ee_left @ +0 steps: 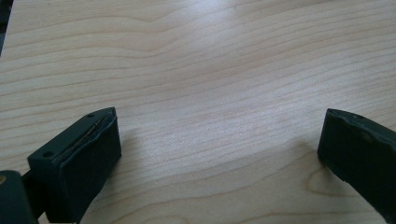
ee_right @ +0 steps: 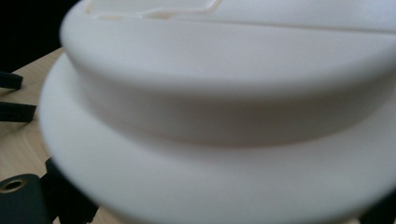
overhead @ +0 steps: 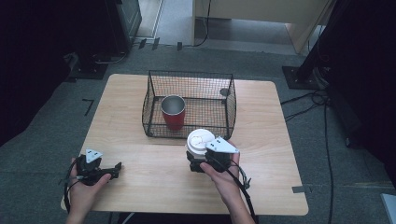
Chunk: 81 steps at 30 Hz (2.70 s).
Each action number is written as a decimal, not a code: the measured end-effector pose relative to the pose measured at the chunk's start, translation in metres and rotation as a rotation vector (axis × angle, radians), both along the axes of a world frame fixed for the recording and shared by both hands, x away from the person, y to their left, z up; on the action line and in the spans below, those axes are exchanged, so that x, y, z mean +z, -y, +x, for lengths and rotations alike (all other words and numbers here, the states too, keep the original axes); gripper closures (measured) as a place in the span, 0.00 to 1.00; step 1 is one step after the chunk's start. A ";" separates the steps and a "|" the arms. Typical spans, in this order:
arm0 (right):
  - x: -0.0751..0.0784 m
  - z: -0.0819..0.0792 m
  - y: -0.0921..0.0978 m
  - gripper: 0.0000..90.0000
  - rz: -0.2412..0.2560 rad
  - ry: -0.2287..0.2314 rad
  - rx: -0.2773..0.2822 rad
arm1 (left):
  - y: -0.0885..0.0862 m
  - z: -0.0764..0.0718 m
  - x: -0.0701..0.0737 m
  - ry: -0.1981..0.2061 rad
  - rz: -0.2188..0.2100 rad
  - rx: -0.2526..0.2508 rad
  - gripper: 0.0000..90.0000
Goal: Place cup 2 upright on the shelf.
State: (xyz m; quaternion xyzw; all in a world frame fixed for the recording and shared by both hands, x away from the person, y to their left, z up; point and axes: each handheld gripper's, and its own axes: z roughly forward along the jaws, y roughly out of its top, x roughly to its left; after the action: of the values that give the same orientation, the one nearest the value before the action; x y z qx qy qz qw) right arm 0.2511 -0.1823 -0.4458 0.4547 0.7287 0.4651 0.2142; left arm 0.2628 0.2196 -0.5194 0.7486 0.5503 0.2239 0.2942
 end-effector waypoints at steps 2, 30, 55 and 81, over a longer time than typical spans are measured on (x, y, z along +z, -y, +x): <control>-0.001 0.002 -0.001 0.07 -0.003 0.003 -0.018 | 0.000 0.000 0.000 0.000 0.000 0.000 0.00; 0.022 -0.002 0.002 0.18 -0.001 0.127 -0.048 | 0.000 0.000 0.000 0.000 -0.001 -0.001 0.00; 0.075 0.019 0.009 0.18 0.033 0.194 -0.084 | 0.001 0.000 0.000 -0.001 -0.002 -0.015 0.00; 0.110 0.066 0.009 0.18 0.016 0.255 -0.138 | 0.001 0.000 0.000 -0.001 -0.001 -0.020 0.00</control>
State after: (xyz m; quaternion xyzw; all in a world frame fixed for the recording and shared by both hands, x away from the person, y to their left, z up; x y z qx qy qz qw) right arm 0.3166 -0.1916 -0.3363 0.4428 0.6586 0.5092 0.3330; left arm 0.2625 0.2186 -0.5193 0.7540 0.5431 0.2203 0.2966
